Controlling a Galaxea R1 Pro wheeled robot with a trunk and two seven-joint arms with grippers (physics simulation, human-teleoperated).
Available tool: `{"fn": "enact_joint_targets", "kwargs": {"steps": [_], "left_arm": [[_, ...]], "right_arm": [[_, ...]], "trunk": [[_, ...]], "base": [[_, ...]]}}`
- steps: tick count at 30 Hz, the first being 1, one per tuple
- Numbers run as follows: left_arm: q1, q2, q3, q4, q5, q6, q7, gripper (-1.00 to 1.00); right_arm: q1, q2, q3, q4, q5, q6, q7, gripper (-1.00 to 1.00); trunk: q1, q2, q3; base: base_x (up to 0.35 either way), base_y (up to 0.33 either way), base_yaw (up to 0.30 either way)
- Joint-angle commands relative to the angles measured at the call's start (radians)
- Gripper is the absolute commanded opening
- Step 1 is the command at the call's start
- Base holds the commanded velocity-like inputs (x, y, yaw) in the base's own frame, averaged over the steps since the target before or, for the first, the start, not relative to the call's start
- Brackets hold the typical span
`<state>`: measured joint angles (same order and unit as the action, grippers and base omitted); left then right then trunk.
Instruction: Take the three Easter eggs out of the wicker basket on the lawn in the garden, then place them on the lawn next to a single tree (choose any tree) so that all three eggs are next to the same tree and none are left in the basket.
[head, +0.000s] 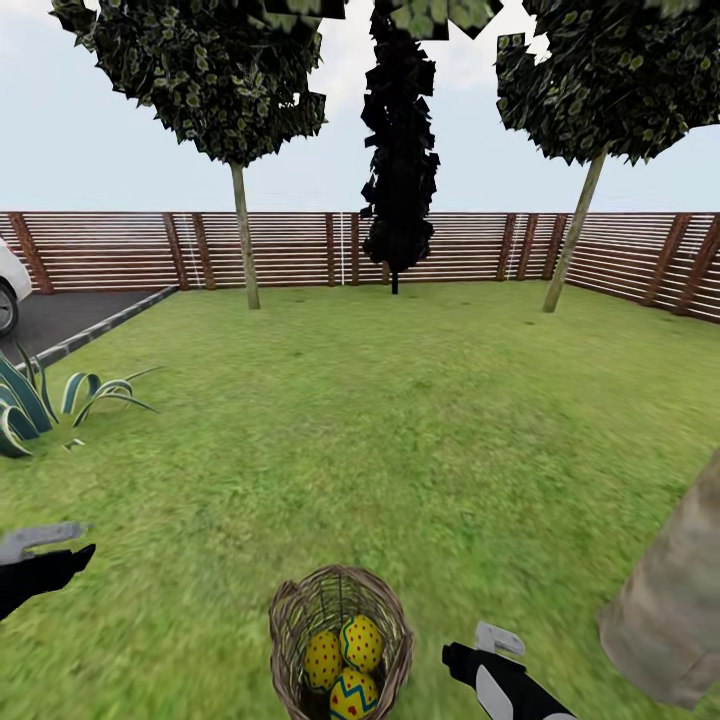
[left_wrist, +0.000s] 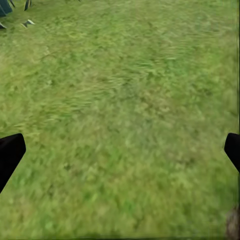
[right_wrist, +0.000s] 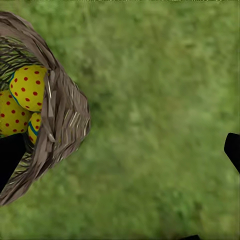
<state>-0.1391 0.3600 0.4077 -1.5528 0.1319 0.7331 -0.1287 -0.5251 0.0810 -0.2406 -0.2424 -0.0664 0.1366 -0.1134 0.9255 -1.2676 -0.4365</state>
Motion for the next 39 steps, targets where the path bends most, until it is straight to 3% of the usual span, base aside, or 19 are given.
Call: {"fn": "enact_joint_targets", "kwargs": {"steps": [1, 2, 3, 5, 10, 25, 30, 39], "left_arm": [[-0.001, -0.002, -0.036, 0.0, 0.006, 0.006, 0.007, 1.0], [-0.001, -0.003, -0.055, 0.001, 0.006, 0.006, 0.011, 1.0], [-0.002, -0.005, -0.111, 0.002, 0.006, 0.005, 0.03, 1.0], [-0.002, -0.006, -0.155, 0.003, 0.006, 0.005, 0.055, 1.0], [-0.002, -0.007, -0.198, 0.004, 0.007, 0.004, 0.087, 1.0], [-0.002, -0.007, -0.21, 0.003, 0.009, 0.003, 0.089, 1.0], [-0.002, -0.007, -0.237, 0.004, 0.009, 0.003, 0.092, 1.0], [-0.002, -0.007, -0.243, 0.005, 0.008, 0.001, 0.092, 1.0]], "right_arm": [[0.001, 0.0, 0.002, -0.003, -0.007, 0.005, -0.005, 1.0], [0.001, 0.0, 0.002, -0.004, -0.007, 0.005, -0.005, 1.0], [0.002, 0.0, 0.002, -0.004, -0.007, 0.005, -0.005, 1.0], [0.003, 0.0, 0.001, -0.004, -0.007, 0.005, -0.005, 1.0], [0.003, -0.001, 0.0, -0.005, -0.008, 0.005, -0.005, 1.0], [0.004, -0.001, 0.0, -0.005, -0.009, 0.006, 0.001, 1.0], [0.004, -0.001, 0.0, -0.005, -0.009, 0.006, 0.0, 1.0], [0.004, 0.0, 0.0, -0.005, -0.009, 0.006, 0.001, 1.0]], "trunk": [[-0.004, 0.007, 0.002], [-0.008, 0.014, 0.005], [-0.012, 0.021, 0.008], [-0.019, 0.035, 0.015], [-0.038, 0.07, 0.03], [-0.096, 0.175, 0.077], [-0.115, 0.21, 0.093], [-0.15, 0.273, 0.121]], "base": [[0.0, 0.0, 0.0], [0.0, 0.0, 0.0], [0.0, 0.0, 0.0], [0.0, 0.0, 0.0], [0.0, 0.0, 0.0], [0.0, 0.0, 0.0], [0.0, 0.0, 0.0], [0.0, 0.0, 0.0]]}}
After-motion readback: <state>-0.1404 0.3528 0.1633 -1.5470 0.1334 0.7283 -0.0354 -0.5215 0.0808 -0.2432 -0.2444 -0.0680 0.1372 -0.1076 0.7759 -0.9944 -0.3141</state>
